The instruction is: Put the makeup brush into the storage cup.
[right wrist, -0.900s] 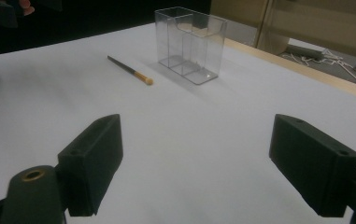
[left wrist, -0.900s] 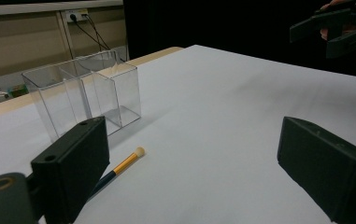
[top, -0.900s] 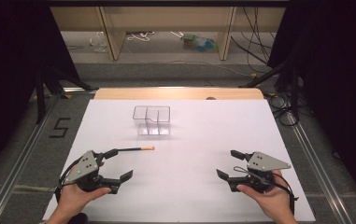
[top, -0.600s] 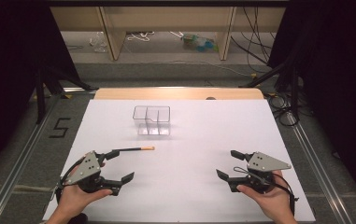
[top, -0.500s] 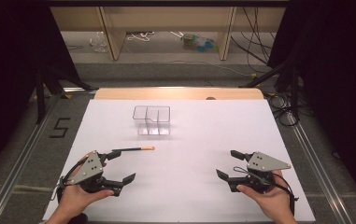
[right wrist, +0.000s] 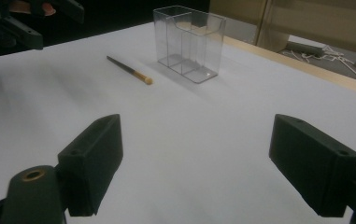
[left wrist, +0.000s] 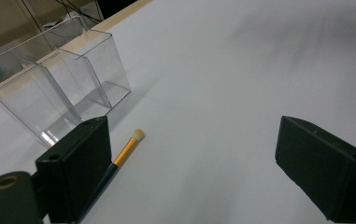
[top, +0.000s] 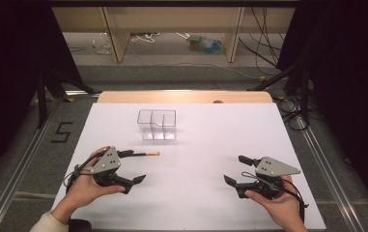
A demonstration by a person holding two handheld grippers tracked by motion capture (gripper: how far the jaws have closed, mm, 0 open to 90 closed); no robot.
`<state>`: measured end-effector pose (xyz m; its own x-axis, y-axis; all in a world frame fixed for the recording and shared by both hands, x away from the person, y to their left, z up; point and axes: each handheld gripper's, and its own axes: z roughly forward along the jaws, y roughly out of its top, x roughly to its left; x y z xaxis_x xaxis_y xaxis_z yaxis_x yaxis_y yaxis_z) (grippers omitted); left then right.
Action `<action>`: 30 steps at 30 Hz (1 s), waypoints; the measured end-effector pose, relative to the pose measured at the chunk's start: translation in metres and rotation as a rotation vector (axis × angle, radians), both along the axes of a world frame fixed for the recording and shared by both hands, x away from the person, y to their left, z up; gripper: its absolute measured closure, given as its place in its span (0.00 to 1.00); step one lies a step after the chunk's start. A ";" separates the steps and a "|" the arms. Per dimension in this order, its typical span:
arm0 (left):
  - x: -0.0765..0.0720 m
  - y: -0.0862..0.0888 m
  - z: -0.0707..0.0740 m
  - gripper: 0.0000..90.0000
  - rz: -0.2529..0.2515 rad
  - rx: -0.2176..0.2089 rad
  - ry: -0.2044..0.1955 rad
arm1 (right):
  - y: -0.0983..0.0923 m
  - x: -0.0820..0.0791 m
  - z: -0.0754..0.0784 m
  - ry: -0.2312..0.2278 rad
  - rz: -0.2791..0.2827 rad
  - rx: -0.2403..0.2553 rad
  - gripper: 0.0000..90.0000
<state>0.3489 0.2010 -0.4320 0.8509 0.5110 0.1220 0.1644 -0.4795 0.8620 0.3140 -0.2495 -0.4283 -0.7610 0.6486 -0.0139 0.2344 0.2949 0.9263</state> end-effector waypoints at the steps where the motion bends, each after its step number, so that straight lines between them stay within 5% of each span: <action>1: 0.003 -0.001 0.001 0.13 -0.004 0.014 0.001 | 0.000 0.000 0.000 0.002 -0.001 0.004 0.21; 6: 0.022 0.001 0.005 0.16 -0.033 0.152 0.002 | 0.000 0.000 0.000 0.002 -0.003 0.003 0.21; 12: 0.040 0.004 0.002 0.17 -0.042 0.241 0.014 | 0.000 0.000 0.000 -0.002 -0.004 -0.002 0.21; 30: 0.072 0.003 -0.006 0.17 -0.086 0.410 0.061 | 0.000 0.001 -0.001 0.004 -0.003 0.006 0.21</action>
<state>0.4212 0.2039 -0.4379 0.9004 0.3572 0.2482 0.1535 -0.7949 0.5870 0.3148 -0.2492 -0.4292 -0.7591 0.6509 -0.0071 0.2388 0.2887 0.9271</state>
